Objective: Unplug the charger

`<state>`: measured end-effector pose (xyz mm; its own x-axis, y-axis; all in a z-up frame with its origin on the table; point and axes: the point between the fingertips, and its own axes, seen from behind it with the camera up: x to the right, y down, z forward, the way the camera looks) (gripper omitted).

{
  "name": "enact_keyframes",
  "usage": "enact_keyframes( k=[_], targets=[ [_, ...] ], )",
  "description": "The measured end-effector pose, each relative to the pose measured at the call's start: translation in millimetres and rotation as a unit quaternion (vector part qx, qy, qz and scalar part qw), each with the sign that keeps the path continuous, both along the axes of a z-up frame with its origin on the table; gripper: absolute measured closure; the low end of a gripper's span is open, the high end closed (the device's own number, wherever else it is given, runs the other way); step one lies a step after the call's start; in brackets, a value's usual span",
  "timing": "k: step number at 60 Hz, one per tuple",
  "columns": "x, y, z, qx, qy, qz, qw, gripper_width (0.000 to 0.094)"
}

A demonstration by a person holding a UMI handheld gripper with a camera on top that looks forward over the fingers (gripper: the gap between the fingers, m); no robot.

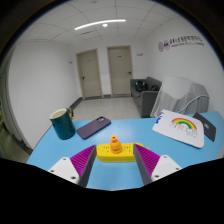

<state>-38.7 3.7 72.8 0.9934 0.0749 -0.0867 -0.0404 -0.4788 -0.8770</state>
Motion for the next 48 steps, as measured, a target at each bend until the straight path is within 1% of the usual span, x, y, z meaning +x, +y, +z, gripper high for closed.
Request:
enact_keyframes(
  k=[7, 8, 9, 10, 12, 13, 14, 15, 16, 17, 19, 22, 23, 24, 27, 32, 34, 38, 40, 42, 44, 46, 48],
  targets=[
    [-2, 50, -20, 0.008, -0.008, -0.01, 1.0, 0.0307],
    [0, 56, -24, 0.006, -0.011, -0.013, 1.0, 0.029],
    [2, 61, -29, 0.002, -0.016, -0.016, 1.0, 0.0373],
    [4, 63, -34, -0.003, -0.02, -0.02, 1.0, 0.0395],
    [7, 68, -47, -0.017, -0.026, -0.024, 0.999, 0.0481],
    [7, 69, -52, -0.023, -0.027, -0.023, 0.999, 0.0463],
    [6, 73, -49, -0.01, -0.027, -0.02, 0.999, 0.0569],
    [5, 75, -49, -0.004, -0.028, -0.017, 0.999, 0.0628],
    [1, 76, -48, 0.0, -0.025, -0.01, 1.0, 0.0655],
    [0, 75, -49, -0.001, -0.023, -0.007, 1.0, 0.0726],
    [1, 75, -47, 0.005, -0.029, -0.012, 0.999, 0.0736],
    [0, 76, -49, 0.007, -0.044, -0.013, 0.999, 0.0809],
    [0, 77, -48, 0.011, -0.048, -0.014, 0.999, 0.0804],
    [1, 77, -48, 0.012, -0.052, -0.016, 0.998, 0.0882],
    [2, 79, -48, 0.009, -0.051, -0.027, 0.998, 0.0913],
    [4, 78, -44, -0.01, -0.047, -0.036, 0.998, 0.0919],
    [2, 80, -17, 0.008, -0.035, -0.037, 0.999, 0.0918],
    [13, 88, 62, 0.086, -0.054, -0.034, 0.994, 0.0918],
    [32, 90, 90, 0.104, -0.08, -0.044, 0.99, 0.0918],
    [45, 85, 117, 0.115, -0.086, -0.055, 0.988, 0.0917],
    [62, 89, 126, 0.116, -0.083, -0.066, 0.988, 0.0917],
    [80, 86, 131, 0.11, -0.076, -0.078, 0.988, 0.0915],
    [95, 83, 126, 0.094, -0.076, -0.084, 0.989, 0.0911]
  ],
)
